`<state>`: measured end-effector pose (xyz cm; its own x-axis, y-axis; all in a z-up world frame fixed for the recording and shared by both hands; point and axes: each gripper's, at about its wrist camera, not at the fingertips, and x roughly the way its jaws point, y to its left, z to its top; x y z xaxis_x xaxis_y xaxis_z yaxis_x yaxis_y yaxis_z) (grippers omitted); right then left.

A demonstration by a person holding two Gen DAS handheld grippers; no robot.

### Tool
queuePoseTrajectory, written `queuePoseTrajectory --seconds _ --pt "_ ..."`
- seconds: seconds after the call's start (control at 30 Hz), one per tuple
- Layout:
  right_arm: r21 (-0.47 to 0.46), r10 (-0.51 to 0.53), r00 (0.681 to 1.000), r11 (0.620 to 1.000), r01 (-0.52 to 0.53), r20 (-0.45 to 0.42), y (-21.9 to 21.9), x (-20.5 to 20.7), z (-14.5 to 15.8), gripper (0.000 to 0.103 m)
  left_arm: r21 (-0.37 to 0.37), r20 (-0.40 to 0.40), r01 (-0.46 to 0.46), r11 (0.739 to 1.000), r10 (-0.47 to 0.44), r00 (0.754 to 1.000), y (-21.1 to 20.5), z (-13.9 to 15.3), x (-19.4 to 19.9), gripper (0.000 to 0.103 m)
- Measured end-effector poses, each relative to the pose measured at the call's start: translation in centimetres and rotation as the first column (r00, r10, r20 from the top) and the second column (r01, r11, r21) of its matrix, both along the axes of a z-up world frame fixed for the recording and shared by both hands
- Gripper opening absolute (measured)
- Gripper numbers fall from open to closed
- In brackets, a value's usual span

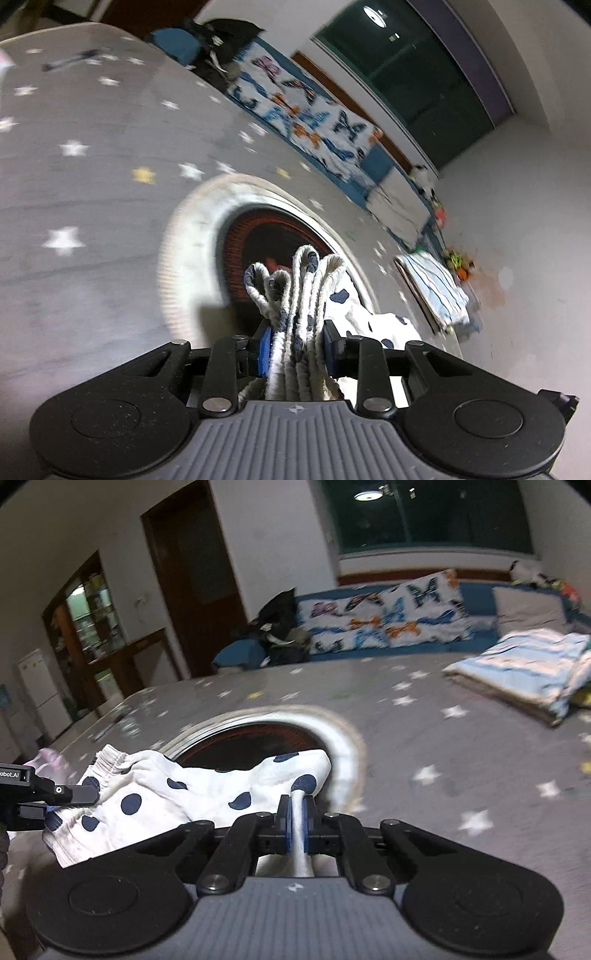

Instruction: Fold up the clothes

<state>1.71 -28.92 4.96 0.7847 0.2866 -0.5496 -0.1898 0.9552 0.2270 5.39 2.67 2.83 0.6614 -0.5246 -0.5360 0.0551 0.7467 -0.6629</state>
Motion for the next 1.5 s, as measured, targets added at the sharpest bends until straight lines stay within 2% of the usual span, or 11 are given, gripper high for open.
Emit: queuePoseTrajectory --seconds 0.2,0.5,0.63,0.73,0.87,0.97,1.1,1.2,1.3,1.5 --pt "-0.041 -0.111 0.994 0.993 0.112 0.02 -5.0 0.4 0.8 0.005 0.018 0.005 0.114 0.993 -0.115 0.993 -6.6 0.6 3.4 0.03" --pt "-0.096 -0.261 0.965 0.96 0.264 0.037 -12.6 2.2 1.5 0.005 0.042 0.001 0.223 0.974 -0.224 0.975 -15.2 1.0 8.3 0.03" --pt "-0.115 -0.297 0.954 0.947 0.299 0.037 -14.4 3.4 1.4 0.005 0.049 -0.004 0.25 0.967 -0.25 0.968 -17.5 0.7 9.7 0.03" --pt "-0.126 -0.319 0.947 0.939 0.32 0.031 -15.5 4.4 1.0 0.005 0.082 -0.009 0.26 0.962 -0.26 0.965 -18.6 0.3 10.3 0.031" --pt "-0.132 -0.35 0.937 0.929 0.346 -0.011 -16.6 5.6 -0.9 0.007 0.113 -0.017 0.252 0.961 -0.251 0.968 -18.5 0.0 10.5 0.037" --pt "-0.139 -0.361 0.932 0.925 0.355 -0.024 -16.8 5.6 -1.6 0.012 0.14 0.016 0.239 0.961 -0.243 0.97 -17.8 0.7 10.2 0.045" --pt "-0.122 -0.366 0.931 0.924 0.362 -0.008 -17.0 5.5 -1.2 0.013 0.177 0.083 0.216 0.96 -0.233 0.969 -17.3 2.5 9.9 0.046" --pt "-0.081 -0.327 0.945 0.942 0.325 -0.018 -16.5 5.7 -0.9 0.019 0.193 0.135 0.242 0.951 -0.27 0.953 -18.0 3.7 9.9 0.044" --pt "-0.042 -0.274 0.961 0.961 0.272 -0.042 -15.7 6.6 -1.0 0.026 0.182 0.127 0.293 0.939 -0.318 0.94 -19.5 3.7 10.5 0.04" --pt "-0.066 -0.241 0.968 0.969 0.236 -0.07 -14.4 9.3 -1.8 0.03 0.202 0.099 0.357 0.912 -0.381 0.919 -22.5 2.3 12.1 0.031"
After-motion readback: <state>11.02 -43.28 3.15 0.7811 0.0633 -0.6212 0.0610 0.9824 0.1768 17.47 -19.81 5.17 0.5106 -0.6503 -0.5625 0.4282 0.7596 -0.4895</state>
